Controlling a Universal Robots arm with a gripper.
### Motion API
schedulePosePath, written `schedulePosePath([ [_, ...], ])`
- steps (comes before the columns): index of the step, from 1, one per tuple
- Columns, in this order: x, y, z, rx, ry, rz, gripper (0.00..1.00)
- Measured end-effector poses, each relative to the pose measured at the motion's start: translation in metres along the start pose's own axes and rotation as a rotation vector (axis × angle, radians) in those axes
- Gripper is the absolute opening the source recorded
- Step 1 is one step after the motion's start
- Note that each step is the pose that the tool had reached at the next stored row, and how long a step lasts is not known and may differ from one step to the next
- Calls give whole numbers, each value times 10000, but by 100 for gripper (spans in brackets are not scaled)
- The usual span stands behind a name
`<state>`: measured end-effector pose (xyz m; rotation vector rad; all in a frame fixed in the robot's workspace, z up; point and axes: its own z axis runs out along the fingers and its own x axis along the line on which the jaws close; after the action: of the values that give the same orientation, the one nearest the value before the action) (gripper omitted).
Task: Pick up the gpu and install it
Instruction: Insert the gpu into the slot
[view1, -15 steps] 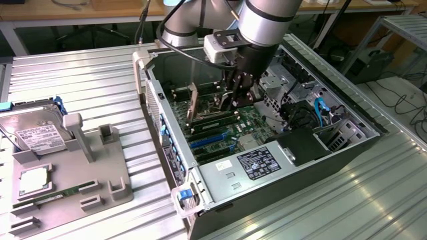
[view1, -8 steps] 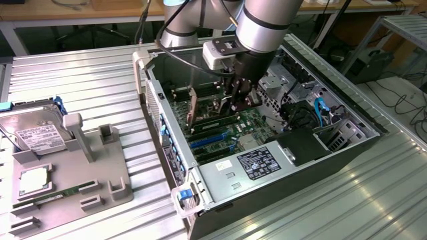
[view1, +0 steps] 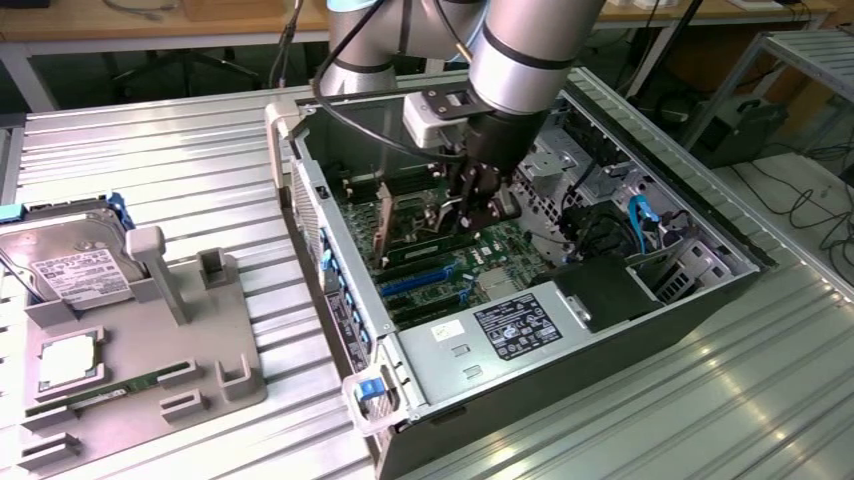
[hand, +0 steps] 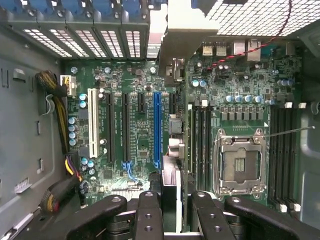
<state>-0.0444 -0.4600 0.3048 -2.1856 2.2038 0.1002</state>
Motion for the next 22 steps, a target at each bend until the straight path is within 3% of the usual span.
schedulePosePath([
  [4,2,8,25,-6,28,3,27],
  [9,10,87,117,13,25,4,27],
  [10,42,86,203,11,26,2,27],
  [22,86,145,351,13,25,3,27],
])
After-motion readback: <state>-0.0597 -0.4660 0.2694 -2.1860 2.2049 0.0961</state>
